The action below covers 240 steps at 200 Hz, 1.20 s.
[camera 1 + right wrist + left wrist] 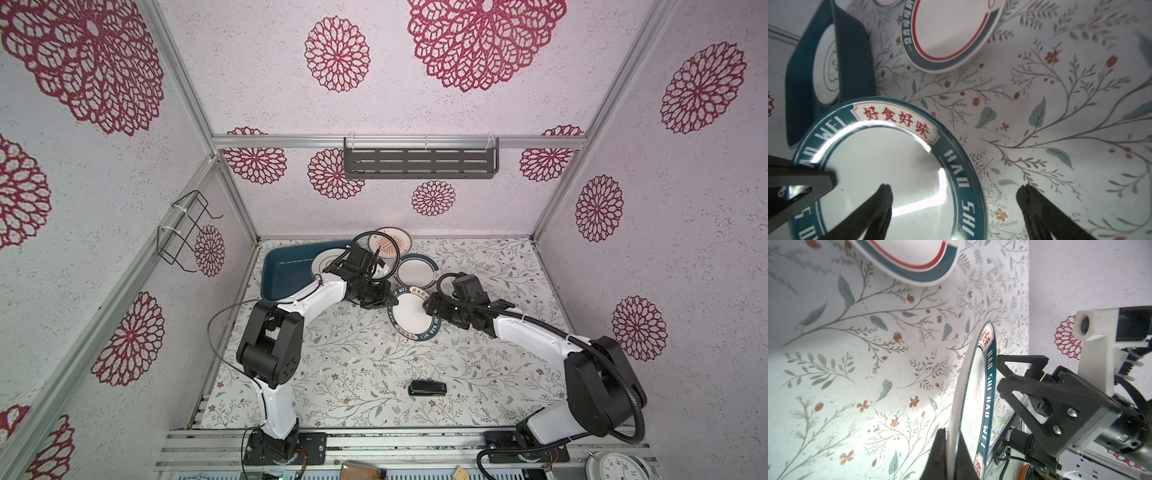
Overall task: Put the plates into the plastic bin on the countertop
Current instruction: 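Lift the HAO SHI HAO WEI plate into the bin with left gripper while right retracts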
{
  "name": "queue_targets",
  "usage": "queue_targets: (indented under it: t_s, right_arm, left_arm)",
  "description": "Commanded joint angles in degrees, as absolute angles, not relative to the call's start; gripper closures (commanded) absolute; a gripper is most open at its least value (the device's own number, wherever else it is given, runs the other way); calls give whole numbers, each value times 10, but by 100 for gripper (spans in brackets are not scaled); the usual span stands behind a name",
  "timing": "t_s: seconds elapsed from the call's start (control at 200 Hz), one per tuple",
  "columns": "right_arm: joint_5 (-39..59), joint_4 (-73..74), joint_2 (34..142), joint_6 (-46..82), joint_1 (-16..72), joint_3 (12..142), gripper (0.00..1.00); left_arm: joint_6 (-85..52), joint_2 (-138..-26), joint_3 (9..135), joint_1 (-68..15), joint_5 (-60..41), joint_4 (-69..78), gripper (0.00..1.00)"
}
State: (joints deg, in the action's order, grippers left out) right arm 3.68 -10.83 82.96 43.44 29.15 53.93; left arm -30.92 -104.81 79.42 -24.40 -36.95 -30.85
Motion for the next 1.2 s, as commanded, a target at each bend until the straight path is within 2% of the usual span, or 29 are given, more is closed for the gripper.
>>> queue_targets:
  t_s: [0.0,0.22,0.35,0.485,0.686,0.891,1.196]
  right_arm:
    - [-21,-157,789,418,292,570,1]
    - [-52,-196,764,381,292,615,1]
    - [-63,-155,772,354,286,609,1]
    - [-40,-104,828,354,268,628,1]
    - [-10,-75,940,336,269,753,1]
    - [27,-15,1000,316,276,836,1]
    - [72,-5,1122,307,276,977,1]
  left_arm:
    - [-323,-999,778,-225,-372,-290,100]
    - [-339,-965,788,-183,-364,-292,100]
    - [-352,-960,802,-150,-368,-286,100]
    - [-360,-948,805,-114,-356,-288,100]
    - [-346,-925,803,-63,-315,-279,100]
    - [-373,-957,809,5,-323,-259,100]
    - [-376,-1034,821,49,-300,-199,100]
